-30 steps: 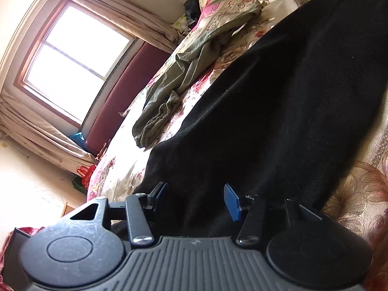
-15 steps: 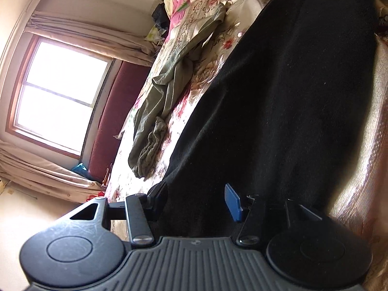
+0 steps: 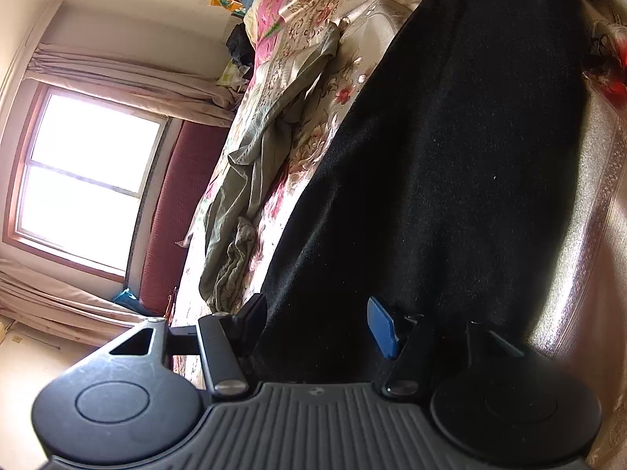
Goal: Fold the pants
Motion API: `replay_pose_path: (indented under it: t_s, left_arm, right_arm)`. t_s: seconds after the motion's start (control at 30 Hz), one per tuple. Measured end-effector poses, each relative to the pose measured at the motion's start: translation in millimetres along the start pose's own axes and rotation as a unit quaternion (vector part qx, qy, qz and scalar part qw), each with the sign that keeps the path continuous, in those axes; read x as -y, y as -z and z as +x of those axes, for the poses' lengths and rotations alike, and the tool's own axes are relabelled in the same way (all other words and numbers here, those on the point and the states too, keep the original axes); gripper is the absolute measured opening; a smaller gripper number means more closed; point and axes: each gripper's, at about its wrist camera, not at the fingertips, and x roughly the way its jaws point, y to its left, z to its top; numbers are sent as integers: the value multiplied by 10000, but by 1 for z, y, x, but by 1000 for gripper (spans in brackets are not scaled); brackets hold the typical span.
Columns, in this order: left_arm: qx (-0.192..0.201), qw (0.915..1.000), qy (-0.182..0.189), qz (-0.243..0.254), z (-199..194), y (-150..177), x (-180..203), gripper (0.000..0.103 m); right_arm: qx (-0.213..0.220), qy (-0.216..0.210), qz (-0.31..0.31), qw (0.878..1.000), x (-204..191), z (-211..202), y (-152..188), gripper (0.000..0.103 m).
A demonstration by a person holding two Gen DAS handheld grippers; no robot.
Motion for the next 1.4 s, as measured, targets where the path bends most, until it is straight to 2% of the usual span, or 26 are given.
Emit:
replay_pose_path:
  t_s: [0.1, 0.2, 0.23, 0.3, 0.37, 0.4, 0.47, 0.53, 0.6, 0.63, 0.67, 0.8, 0.83, 0.87, 0.93, 1.03, 1.2, 1.3, 1.33, 1.4]
  left_arm:
    - [19, 10000, 8, 71, -1, -1, 2, 71]
    - [28, 10000, 28, 51, -2, -1, 1, 71]
    - [31, 10000, 33, 29, -3, -1, 2, 72]
    - [44, 10000, 31, -5, -3, 0, 2, 72]
    - [41, 10000, 49, -34, -2, 1, 2, 72]
    - [48, 10000, 48, -38, -2, 1, 3, 72]
    - [62, 10000, 48, -52, -3, 2, 3, 72]
    - [73, 9999, 63, -55, -3, 2, 3, 72]
    - [89, 9999, 68, -41, -3, 1, 3, 72]
    - [100, 9999, 70, -36, -3, 2, 3, 72]
    - [107, 9999, 72, -33, -3, 2, 3, 72]
    - [119, 9999, 61, -108, -4, 4, 2, 72]
    - [127, 9998, 59, -128, -5, 4, 2, 72]
    - [139, 9998, 52, -142, -5, 5, 3, 72]
    - [157, 9997, 50, -165, -5, 5, 2, 72]
    - [193, 9996, 57, -208, -7, 6, 2, 72]
    - [220, 9995, 44, -241, -6, 5, 3, 72]
    - [250, 9995, 31, -208, -8, 4, 3, 72]
    - [266, 9994, 50, -221, -10, 5, 2, 72]
    - [274, 9993, 114, -242, -9, 5, 2, 72]
  right_arm:
    - [197, -230, -440, 9986, -25, -10, -12, 9]
    - [455, -770, -275, 9956, -36, -19, -25, 6]
    - [502, -812, -190, 9952, -34, -17, -26, 5]
    - [464, -595, -109, 9971, -22, -4, -25, 5]
    - [-10, -103, 16, 9999, -2, 20, -20, 6]
    - [-314, 12, 125, 9994, 8, 29, -15, 6]
    - [-365, 199, 390, 9984, 20, 27, -3, 11]
    - [-228, 45, 626, 9978, 24, 12, 4, 13]
    - [-68, -42, 795, 9968, 23, -6, 9, 26]
    - [-28, -95, 790, 9968, 21, -13, 13, 36]
    - [-34, -130, 823, 9965, 18, -18, 16, 40]
    - [-428, -579, 1099, 9913, 9, -28, 38, 42]
    - [-607, -692, 1189, 9886, 8, -25, 43, 47]
    - [-784, -733, 1202, 9869, 7, -19, 49, 50]
    - [-1023, -482, 1138, 9870, 5, -4, 57, 50]
    - [-920, -470, 1179, 9876, 6, 15, 57, 48]
    - [-808, -672, 1393, 9847, 6, 40, 55, 54]
    - [-611, -885, 1593, 9814, 9, 27, 59, 54]
    - [-524, -1024, 1577, 9808, 8, 16, 59, 54]
    - [-332, -1007, 1361, 9850, 2, 10, 56, 54]
